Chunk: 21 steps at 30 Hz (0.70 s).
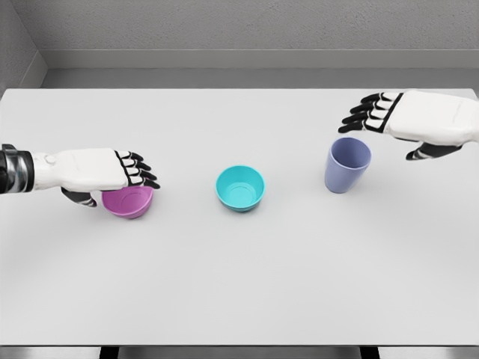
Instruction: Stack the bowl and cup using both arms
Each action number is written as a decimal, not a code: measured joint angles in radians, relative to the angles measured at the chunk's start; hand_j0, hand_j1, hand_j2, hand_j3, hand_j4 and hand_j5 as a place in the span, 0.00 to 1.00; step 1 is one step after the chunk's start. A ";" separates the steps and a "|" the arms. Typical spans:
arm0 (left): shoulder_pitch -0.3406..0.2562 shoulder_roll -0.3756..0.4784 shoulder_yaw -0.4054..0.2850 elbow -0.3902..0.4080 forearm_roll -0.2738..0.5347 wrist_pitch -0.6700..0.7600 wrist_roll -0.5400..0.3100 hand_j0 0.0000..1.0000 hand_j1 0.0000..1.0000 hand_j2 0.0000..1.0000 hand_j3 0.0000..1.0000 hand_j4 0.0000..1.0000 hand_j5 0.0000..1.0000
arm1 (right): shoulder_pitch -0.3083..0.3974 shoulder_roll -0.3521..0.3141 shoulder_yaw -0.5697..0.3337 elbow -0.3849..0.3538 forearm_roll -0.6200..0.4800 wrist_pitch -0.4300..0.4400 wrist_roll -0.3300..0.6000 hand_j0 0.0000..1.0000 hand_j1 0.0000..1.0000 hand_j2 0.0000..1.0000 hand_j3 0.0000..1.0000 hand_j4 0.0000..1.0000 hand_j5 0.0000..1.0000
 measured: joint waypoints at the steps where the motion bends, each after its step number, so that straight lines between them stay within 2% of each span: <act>1: 0.000 -0.001 -0.003 0.001 0.000 0.000 0.000 1.00 1.00 1.00 1.00 1.00 1.00 | 0.000 0.001 0.002 0.000 0.001 0.000 0.000 1.00 1.00 1.00 1.00 1.00 1.00; 8: -0.002 -0.015 -0.013 0.010 0.000 0.000 -0.001 1.00 1.00 1.00 1.00 1.00 1.00 | -0.084 0.022 0.079 0.010 0.004 0.001 0.000 1.00 1.00 1.00 1.00 1.00 1.00; 12: -0.003 -0.025 -0.015 0.028 -0.001 0.000 -0.001 1.00 1.00 1.00 1.00 1.00 1.00 | -0.094 0.048 0.122 0.023 0.006 0.000 0.000 1.00 1.00 1.00 1.00 1.00 1.00; 21: -0.002 -0.031 -0.025 0.034 -0.002 0.000 -0.001 1.00 1.00 1.00 1.00 1.00 1.00 | -0.094 0.060 0.147 0.038 0.006 0.000 0.000 1.00 1.00 1.00 1.00 1.00 1.00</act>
